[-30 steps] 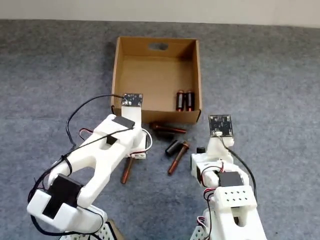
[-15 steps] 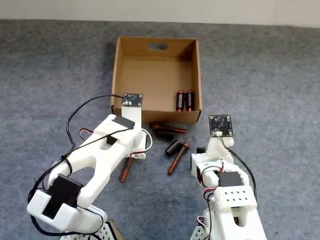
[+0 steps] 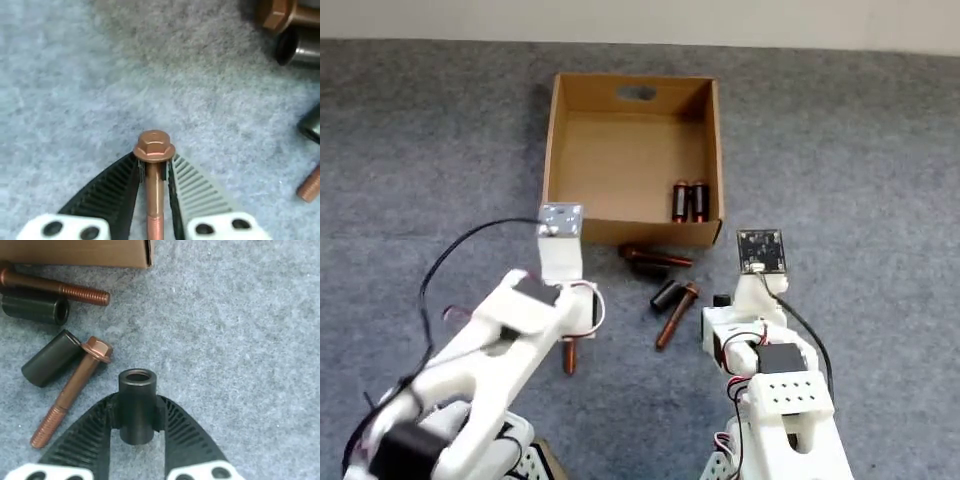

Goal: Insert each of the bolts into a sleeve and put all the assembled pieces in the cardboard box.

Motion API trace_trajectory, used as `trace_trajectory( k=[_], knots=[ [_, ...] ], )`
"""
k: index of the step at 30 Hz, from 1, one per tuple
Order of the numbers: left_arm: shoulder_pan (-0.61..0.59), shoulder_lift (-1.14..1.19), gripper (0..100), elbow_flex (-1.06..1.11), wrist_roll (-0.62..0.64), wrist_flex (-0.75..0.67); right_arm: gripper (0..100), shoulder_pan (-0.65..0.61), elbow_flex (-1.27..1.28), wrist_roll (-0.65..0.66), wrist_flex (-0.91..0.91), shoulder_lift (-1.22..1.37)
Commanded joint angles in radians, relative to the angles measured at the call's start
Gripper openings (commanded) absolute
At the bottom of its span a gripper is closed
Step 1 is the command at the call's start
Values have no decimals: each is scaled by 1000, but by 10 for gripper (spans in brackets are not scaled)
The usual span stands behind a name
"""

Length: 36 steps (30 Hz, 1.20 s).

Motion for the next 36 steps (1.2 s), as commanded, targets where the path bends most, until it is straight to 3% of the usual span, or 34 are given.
trace_trajectory(
  k=[1, 22, 32, 36],
  knots=[
    [-7, -173, 9, 56, 0, -18, 6, -4, -4, -6, -19, -19],
    [-8, -257, 9, 105, 0, -21, 6, -4, -4, -6, -19, -19],
    [-8, -257, 14, 255, -3, -270, 6, -4, -4, -6, -19, -19],
    [-7, -255, 24, 257, -5, -272, 6, -4, -4, -6, -19, -19]
  ],
)
